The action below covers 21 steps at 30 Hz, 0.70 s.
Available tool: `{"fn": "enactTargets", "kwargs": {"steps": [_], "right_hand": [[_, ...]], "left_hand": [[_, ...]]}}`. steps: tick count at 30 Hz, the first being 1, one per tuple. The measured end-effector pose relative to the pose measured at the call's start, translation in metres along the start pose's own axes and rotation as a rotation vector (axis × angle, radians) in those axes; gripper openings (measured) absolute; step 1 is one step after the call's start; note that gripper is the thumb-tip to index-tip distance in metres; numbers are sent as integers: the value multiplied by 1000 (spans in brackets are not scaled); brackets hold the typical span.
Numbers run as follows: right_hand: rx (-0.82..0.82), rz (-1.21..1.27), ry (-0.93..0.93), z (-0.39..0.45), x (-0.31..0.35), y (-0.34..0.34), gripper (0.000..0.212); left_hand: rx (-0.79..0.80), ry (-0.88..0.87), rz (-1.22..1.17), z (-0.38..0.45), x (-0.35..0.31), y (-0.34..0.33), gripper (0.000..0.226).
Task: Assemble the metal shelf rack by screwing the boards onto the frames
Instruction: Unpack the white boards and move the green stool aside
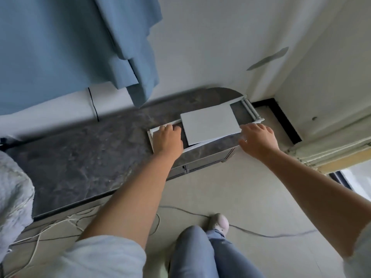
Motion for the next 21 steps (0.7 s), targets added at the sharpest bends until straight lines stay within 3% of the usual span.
{"fn": "enactTargets", "kwargs": {"steps": [9,18,21], "right_hand": [[248,-168,259,123,0,-88,40],[430,-241,344,186,9,-173,32],[494,-222,382,186,8,-210,51]], "left_hand": [[244,117,10,90,20,-100,29],[396,141,-100,142,13,-178,27],[425,268,-186,134,1,-209,21]]}}
Point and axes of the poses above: each hand's wrist, its own z-axis towards the middle knuckle, its own y-axis out of the back of the hand, x = y × z, the point moved 2 cm from there along z, towards the middle knuckle, and after that the axes turned 10 degrees about -x, right-handed, at the moved point
